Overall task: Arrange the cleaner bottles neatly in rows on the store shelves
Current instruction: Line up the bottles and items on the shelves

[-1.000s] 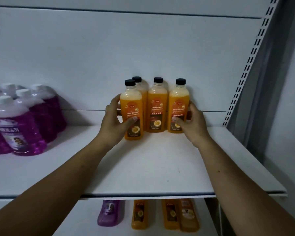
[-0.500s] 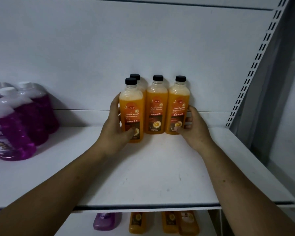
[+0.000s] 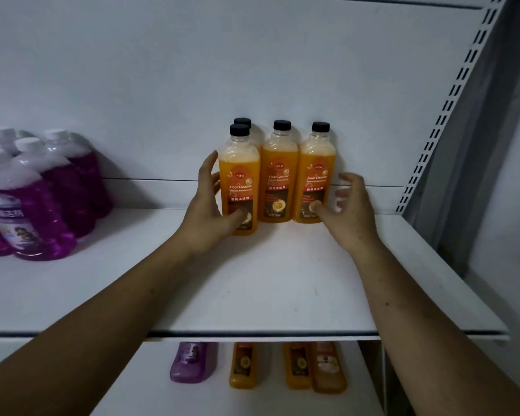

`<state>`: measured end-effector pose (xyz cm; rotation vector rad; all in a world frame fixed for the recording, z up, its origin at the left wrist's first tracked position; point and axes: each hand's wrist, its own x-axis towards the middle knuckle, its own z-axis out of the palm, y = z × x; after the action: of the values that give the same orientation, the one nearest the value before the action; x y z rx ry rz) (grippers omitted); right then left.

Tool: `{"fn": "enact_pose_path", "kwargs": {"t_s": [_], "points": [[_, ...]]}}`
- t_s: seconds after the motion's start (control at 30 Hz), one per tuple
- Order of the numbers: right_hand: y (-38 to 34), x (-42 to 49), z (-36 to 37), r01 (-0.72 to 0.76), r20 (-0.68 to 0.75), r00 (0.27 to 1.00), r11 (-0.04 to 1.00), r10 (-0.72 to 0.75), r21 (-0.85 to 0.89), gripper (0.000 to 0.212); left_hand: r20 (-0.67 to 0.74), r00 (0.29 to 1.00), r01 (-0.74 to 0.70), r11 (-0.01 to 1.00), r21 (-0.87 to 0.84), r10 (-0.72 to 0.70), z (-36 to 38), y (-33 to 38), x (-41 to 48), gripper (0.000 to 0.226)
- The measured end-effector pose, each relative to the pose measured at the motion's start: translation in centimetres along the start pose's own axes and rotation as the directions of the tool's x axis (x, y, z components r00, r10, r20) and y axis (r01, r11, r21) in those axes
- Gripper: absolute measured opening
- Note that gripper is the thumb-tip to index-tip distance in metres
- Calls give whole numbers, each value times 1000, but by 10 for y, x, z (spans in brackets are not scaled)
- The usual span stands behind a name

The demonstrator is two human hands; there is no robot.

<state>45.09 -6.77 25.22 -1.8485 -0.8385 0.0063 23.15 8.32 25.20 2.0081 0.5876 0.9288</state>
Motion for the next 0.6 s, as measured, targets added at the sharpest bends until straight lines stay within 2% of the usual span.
{"fn": "enact_pose_path", "kwargs": {"t_s": [0.1, 0.17, 0.23, 0.37, 0.47, 0.6], "points": [[-22, -11, -17, 143, -96, 984, 987, -149, -72, 72, -126, 991, -26, 984, 175, 48, -15, 18, -8, 109], [-40, -24, -29, 248, -52, 966, 963, -255, -109, 71, -154, 981, -67, 952, 297, 117, -26, 35, -19, 110], [-55, -46, -39, 326, 33, 945, 936, -325, -130, 71, -111, 981, -102, 912, 398, 158, -36, 54, -36, 109], [-63, -107, -54, 429, 157, 900, 889, -407, -159, 68, 1, 970, -200, 795, 572, 244, -45, 77, -90, 89], [-56, -157, -63, 446, 261, 877, 886, -403, -129, 66, 48, 962, -242, 759, 605, 268, -45, 75, -139, 81], [-33, -216, -71, 457, 384, 827, 889, -410, -34, 56, 39, 964, -237, 788, 568, 262, -43, 58, -202, 65]]}}
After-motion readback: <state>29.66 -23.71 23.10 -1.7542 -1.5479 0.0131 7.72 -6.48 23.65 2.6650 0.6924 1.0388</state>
